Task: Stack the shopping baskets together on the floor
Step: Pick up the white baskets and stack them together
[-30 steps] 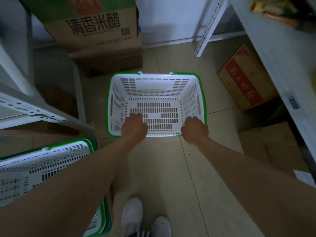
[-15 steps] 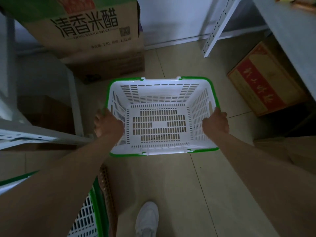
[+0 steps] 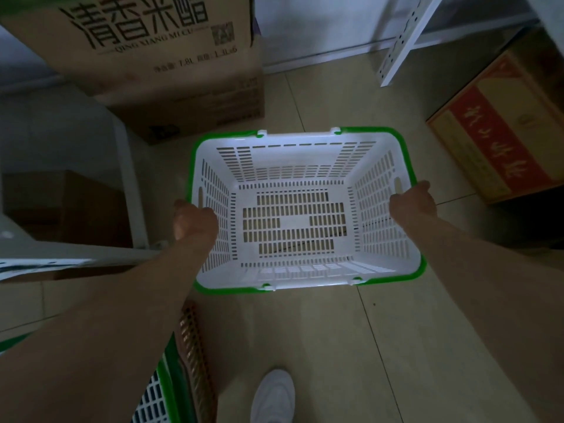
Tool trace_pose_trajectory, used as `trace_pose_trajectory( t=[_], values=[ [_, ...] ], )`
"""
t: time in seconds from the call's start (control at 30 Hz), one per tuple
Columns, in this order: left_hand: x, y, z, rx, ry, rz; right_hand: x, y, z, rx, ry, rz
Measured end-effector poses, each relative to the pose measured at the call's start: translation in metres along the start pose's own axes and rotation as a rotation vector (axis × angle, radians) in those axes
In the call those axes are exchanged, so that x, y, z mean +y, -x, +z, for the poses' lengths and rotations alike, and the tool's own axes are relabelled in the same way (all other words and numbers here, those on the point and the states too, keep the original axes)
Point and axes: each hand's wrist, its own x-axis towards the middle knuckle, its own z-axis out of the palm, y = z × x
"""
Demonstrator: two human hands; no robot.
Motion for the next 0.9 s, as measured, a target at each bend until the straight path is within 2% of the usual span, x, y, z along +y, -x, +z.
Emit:
trace_pose_trajectory(
  t=[0.37, 0.7, 0.9],
  values=[
    [0.01, 0.01, -0.007, 0.006, -0.102, -0.057, 0.003, 0.013, -0.022, 0.037, -0.031, 0.018],
    [0.033, 0.077, -0.059, 0.059, -0.026, -0.015, 0.011, 0.06, -0.102, 0.269, 0.028, -0.018],
    [0.043, 0.115, -0.101, 0.098, 0.077, -0.041, 0.013, 0.095, -0.156, 0.354, -0.056, -0.033]
  ],
)
